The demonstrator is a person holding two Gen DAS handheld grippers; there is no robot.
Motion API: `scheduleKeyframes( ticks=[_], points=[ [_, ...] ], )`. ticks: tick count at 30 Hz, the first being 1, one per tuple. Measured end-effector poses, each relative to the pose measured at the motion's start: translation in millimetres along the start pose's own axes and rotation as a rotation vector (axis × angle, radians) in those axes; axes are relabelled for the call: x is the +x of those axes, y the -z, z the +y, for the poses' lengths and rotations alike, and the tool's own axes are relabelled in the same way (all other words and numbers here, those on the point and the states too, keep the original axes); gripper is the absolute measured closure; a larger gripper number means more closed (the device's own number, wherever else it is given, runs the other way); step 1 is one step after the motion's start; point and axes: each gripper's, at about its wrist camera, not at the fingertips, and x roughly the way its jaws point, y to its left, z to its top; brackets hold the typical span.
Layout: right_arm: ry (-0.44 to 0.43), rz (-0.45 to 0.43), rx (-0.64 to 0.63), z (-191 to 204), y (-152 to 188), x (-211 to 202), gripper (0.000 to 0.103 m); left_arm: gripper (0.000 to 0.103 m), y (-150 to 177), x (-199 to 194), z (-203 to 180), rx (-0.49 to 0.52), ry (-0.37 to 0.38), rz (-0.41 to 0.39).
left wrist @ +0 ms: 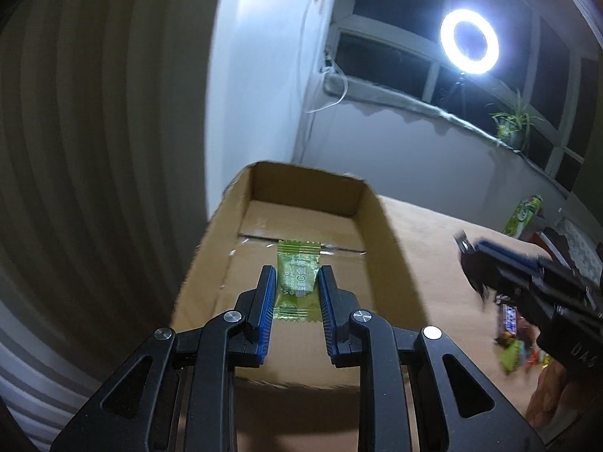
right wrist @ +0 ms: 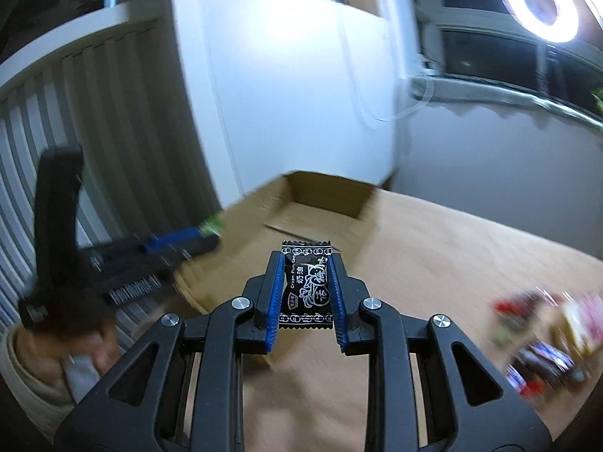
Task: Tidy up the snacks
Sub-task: 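Carry both packets over the cardboard box and open both grippers, then move both open grippers from the box back to the snack pile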
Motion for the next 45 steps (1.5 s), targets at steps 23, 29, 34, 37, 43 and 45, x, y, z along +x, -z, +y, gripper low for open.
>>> scheduleKeyframes(
  ticks=[23, 29, 34, 37, 43, 45],
  points=[
    [0.146, 0.004, -0.007, -11.6, 32.7, -36.7, 0.032, 0.031, 20.4, -48.1, -5.2, -0.043, -0.057, -0.061],
    [0.181, -0.042, 0.005, -10.7, 55.2, -75.7, 0.019, 0.03, 28.4, -64.0, -35.1, -0.003, -0.041, -0.062],
    [0.185, -0.056, 0.04, -17.9, 75.3, -103.7, 0.019, 0.03, 33.7, -69.3, -60.3, 0.038, -0.013, -0.055],
    [0.207, -0.06, 0.051, -22.8, 85.6, -116.7, 0.019, 0.029, 38.2, -70.4, -75.7, 0.068, 0.011, -0.042],
    [0.24, -0.058, 0.095, -40.2, 103.8, -138.8, 0.019, 0.029, 45.5, -71.6, -105.3, 0.131, 0.052, -0.021],
    [0.258, -0.062, 0.109, -46.3, 109.0, -145.8, 0.019, 0.029, 47.6, -71.6, -114.1, 0.144, 0.06, -0.015]
  ],
)
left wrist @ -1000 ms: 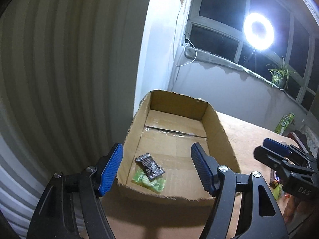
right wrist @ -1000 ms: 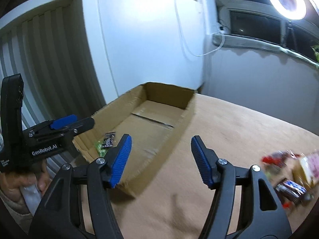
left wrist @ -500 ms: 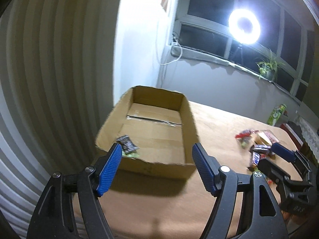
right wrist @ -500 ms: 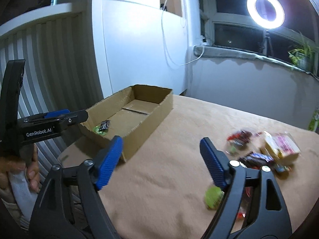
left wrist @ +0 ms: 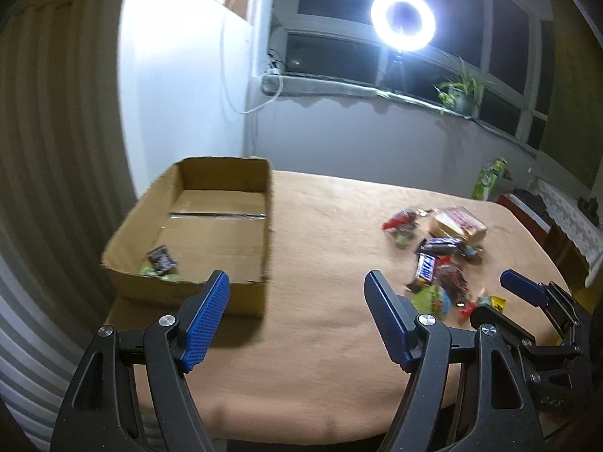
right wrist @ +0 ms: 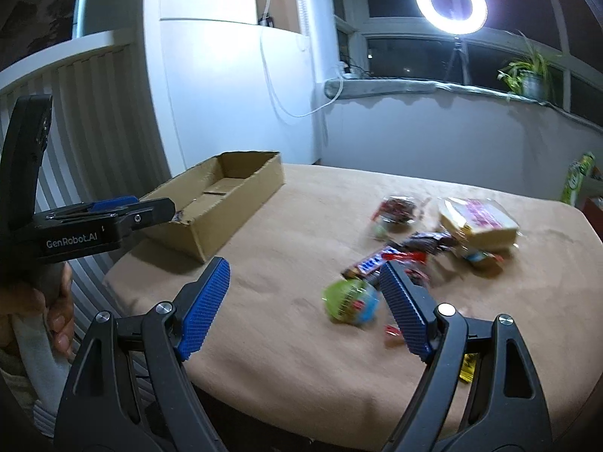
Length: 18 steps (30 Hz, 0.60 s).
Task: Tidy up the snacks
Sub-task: 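Move both open grippers from the box back to the snack pile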
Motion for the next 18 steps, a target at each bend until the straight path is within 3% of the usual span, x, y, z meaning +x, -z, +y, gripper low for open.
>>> scheduleKeyframes(
  ticks=[4, 18],
  points=[
    [0.041, 0.018, 0.02, -15.9, 8.8, -4.7, 0.013, 0.029, 3.3, 5.5, -18.2, 0.029, 0.022, 0.021],
    [0.124, 0.051, 0.105, -71.4, 36.3, -14.8, 0.013, 0.029, 15.4, 27.4, -76.8, 0.125, 0.082, 0.098]
  ],
)
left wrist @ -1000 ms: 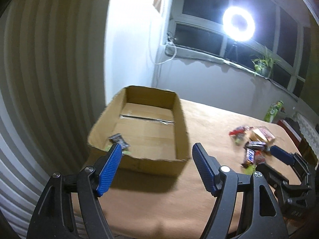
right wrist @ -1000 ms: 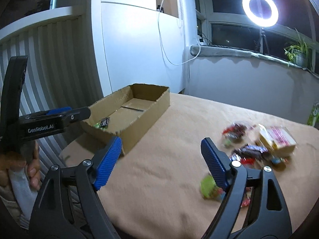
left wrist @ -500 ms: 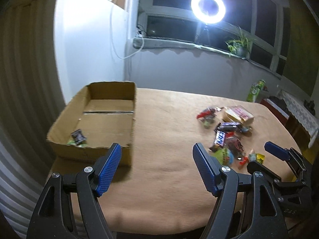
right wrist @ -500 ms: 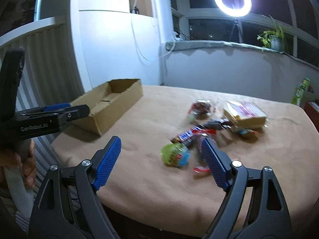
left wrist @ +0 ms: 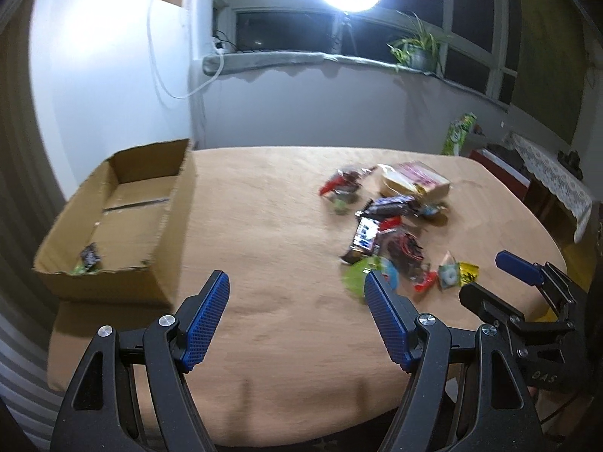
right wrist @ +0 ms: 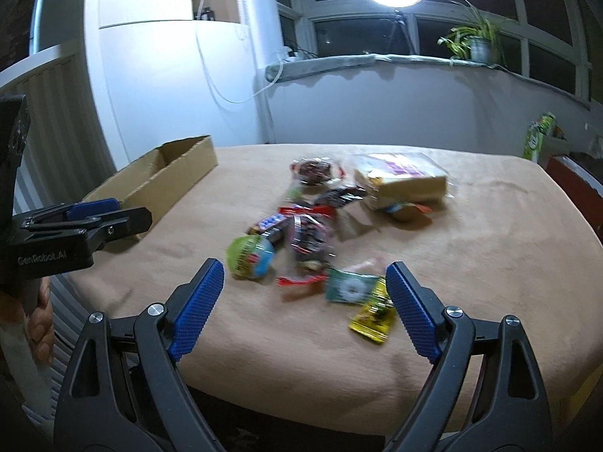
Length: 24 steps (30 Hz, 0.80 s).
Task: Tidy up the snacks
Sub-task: 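Move both open grippers from the box back to the snack pile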
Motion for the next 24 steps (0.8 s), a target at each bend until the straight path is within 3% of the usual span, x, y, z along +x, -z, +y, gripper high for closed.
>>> scheduleKeyframes(
  ticks=[12, 16, 24],
  points=[
    [0.062, 0.034, 0.057, -54.3, 20.7, 1.5, 0.013, 0.029, 11.6, 34.2, -63.0, 0.11, 0.109, 0.065],
    [0.056, 0.055, 0.064, -67.4, 28.5, 6.3, 0.022, 0.029, 14.1, 46.2, -76.0, 0.154, 0.137, 0.073],
    [-0.006, 0.065, 0.027, -67.2, 30.4, 18.2, 0.028, 0.058, 15.1, 61.9, -93.9, 0.238, 0.189, 0.073]
  ],
)
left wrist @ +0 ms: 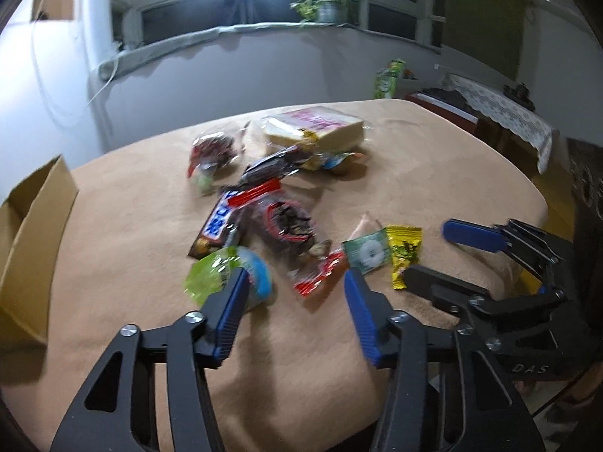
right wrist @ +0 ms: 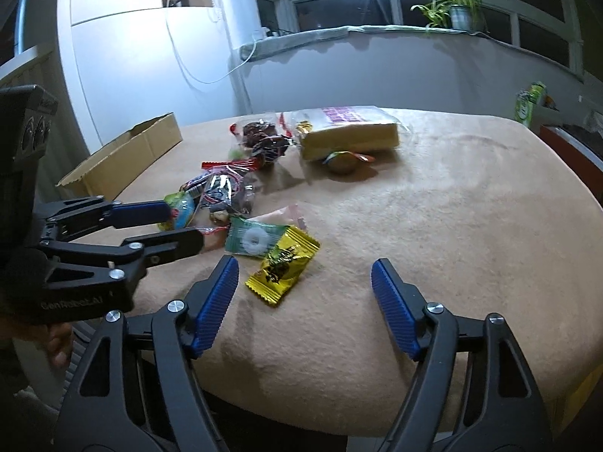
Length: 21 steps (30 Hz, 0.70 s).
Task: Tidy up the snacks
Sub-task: 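Move both open grippers from the box back to the snack pile, then grasp the yellow candy packet with the right gripper while the left reaches toward a snack bag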
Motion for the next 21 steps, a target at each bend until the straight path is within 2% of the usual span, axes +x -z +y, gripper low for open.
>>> scheduleKeyframes(
  ticks=[4, 6, 8, 13, 17, 21],
  points=[
    [-0.025, 0.009, -0.023, 1.6, -2.3, 9.7, 0.033, 0.06, -1.5, 11.5, -4.6, 0.032, 0.001, 0.024],
    [-0.024, 0.01, -0.053, 4.4, -2.8, 12.6, 0.044, 0.06, -1.5, 15.6, -4.2, 0.029, -0.001, 0.029],
    [0.002, 0.015, -0.102, 8.1, -2.7, 14.9, 0.067, 0.061, -2.5, 19.2, -3.4, 0.031, -0.008, 0.034],
    [-0.007, 0.011, -0.115, 1.9, -3.9, 11.8, 0.075, 0.063, -5.5, 24.4, 14.3, -0.023, -0.021, 0.044],
    [0.002, 0.006, -0.097, -6.5, -4.4, 9.8, 0.076, 0.063, -12.9, 24.7, 21.0, -0.109, 0.022, 0.057],
    [0.005, 0.004, -0.084, -12.4, -4.4, 8.3, 0.076, 0.052, -22.0, 35.2, 19.6, -0.136, 0.01, 0.067]
  ],
)
